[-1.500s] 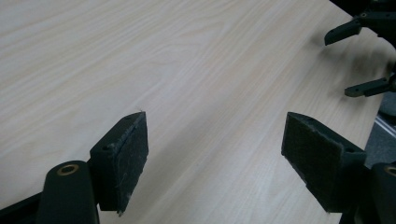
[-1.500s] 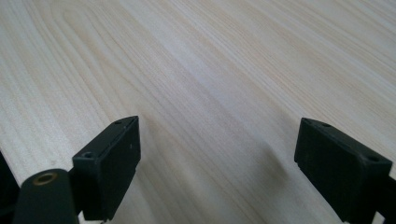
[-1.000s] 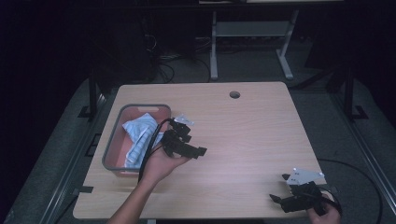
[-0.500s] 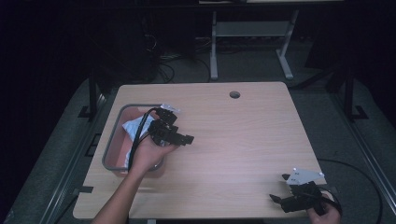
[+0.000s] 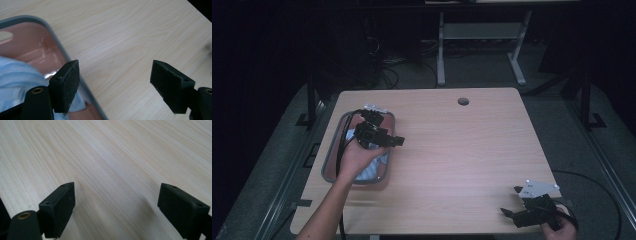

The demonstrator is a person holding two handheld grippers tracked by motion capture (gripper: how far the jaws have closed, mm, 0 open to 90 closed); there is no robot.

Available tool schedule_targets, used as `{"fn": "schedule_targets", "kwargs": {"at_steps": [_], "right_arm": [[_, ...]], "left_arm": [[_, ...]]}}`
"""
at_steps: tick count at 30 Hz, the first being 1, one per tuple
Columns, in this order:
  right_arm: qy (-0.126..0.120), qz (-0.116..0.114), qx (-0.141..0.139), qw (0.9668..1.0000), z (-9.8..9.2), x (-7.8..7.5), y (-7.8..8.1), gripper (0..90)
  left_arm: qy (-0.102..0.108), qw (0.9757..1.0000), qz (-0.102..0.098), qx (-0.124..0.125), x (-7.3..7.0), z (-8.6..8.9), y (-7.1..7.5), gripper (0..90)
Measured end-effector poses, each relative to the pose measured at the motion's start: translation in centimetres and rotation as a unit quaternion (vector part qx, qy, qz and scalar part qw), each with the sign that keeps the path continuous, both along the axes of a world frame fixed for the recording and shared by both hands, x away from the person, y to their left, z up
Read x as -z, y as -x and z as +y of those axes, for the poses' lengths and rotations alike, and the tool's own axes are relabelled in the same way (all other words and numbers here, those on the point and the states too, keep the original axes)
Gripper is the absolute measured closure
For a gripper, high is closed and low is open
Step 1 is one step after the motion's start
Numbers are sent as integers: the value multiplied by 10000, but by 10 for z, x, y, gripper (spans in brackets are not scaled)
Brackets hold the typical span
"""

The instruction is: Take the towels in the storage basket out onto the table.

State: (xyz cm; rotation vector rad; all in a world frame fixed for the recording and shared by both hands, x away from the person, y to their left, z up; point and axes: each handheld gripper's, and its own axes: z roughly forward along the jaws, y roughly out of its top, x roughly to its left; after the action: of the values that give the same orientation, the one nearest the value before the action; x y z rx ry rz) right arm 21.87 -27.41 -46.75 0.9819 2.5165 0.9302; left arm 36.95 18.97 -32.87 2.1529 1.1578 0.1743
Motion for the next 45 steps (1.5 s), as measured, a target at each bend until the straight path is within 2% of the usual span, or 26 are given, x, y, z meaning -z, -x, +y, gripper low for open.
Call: {"fn": "schedule_targets", "kwargs": {"at_steps": [7, 14, 22, 25, 28, 31, 33, 35, 36, 37, 39, 42, 44, 45], "right_arm": [[7, 29, -5, 10000, 0, 1, 0, 138], [36, -40, -16, 10000, -2, 0, -1, 138], [-27, -30, 68, 10000, -4, 0, 0, 139], [3, -47, 47, 10000, -4, 0, -1, 138], [14, -39, 19, 10000, -2, 0, 0, 139], [31, -50, -11, 10000, -1, 0, 0, 138], [38, -72, -30, 10000, -2, 0, 0, 139], [24, -80, -17, 10000, -2, 0, 0, 138], [24, -80, -17, 10000, -2, 0, 0, 138], [-1, -76, 0, 10000, -2, 0, 0, 138], [2, -76, -2, 10000, -2, 0, 0, 138], [7, -96, -9, 10000, -3, -1, 0, 138], [15, -112, -12, 9999, -3, -1, 0, 138], [0, -66, 35, 10000, -3, -1, 1, 138]], "left_arm": [[-88, 9998, -17, -158, -1, 15, -2, 240], [-154, 9988, -29, -470, 4, 39, -7, 263], [-220, 9960, 178, -848, 21, 61, -11, 251], [-215, 9949, 325, -929, 27, 68, -12, 255], [-267, 9942, 365, -975, 32, 69, -13, 254], [-383, 9924, 523, -1048, 39, 71, -16, 247], [-460, 9915, 554, -1083, 42, 70, -17, 247], [-611, 9891, 627, -1180, 47, 68, -18, 247], [-611, 9891, 627, -1180, 47, 68, -18, 250], [-766, 9869, 688, -1242, 51, 67, -20, 254], [-743, 9862, 740, -1285, 54, 66, -20, 276], [-965, 9835, 829, -1286, 61, 64, -22, 293], [-977, 9827, 882, -1307, 63, 63, -23, 299], [-1053, 9813, 979, -1276, 68, 63, -24, 302]]}}
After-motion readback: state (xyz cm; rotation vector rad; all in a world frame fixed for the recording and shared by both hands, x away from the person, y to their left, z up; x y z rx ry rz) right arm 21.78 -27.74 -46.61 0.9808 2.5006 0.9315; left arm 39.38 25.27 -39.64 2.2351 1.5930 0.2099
